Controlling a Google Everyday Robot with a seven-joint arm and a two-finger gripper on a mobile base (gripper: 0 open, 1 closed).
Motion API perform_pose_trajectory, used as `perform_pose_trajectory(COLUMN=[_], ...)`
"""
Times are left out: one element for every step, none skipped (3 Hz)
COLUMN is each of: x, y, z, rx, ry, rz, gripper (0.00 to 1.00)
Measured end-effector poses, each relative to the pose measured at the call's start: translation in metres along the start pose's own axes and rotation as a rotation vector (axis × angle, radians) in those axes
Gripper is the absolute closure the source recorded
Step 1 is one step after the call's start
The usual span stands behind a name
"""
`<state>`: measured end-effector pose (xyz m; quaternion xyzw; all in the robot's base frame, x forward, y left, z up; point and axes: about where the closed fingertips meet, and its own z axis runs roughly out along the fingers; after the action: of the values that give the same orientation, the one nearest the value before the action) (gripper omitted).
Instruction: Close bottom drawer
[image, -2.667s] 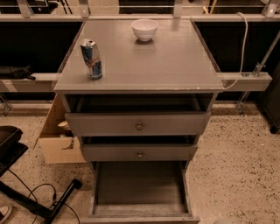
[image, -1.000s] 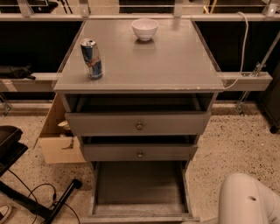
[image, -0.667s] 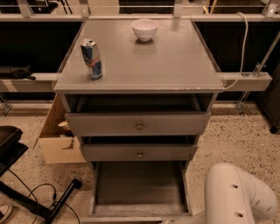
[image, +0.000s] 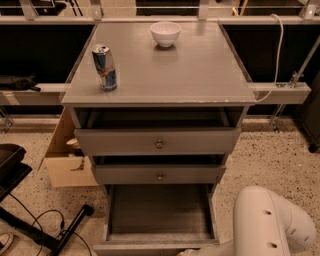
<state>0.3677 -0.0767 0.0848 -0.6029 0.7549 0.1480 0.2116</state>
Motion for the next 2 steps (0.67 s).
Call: perform_pose_trajectory(x=[-0.010, -0.024], y=[-0.023, -0.067], z=[0.003, -0.001], rx=[0.034, 0.090], ry=[-0.009, -0.011], rz=[-0.031, -0.074], gripper=[1.00, 1.00])
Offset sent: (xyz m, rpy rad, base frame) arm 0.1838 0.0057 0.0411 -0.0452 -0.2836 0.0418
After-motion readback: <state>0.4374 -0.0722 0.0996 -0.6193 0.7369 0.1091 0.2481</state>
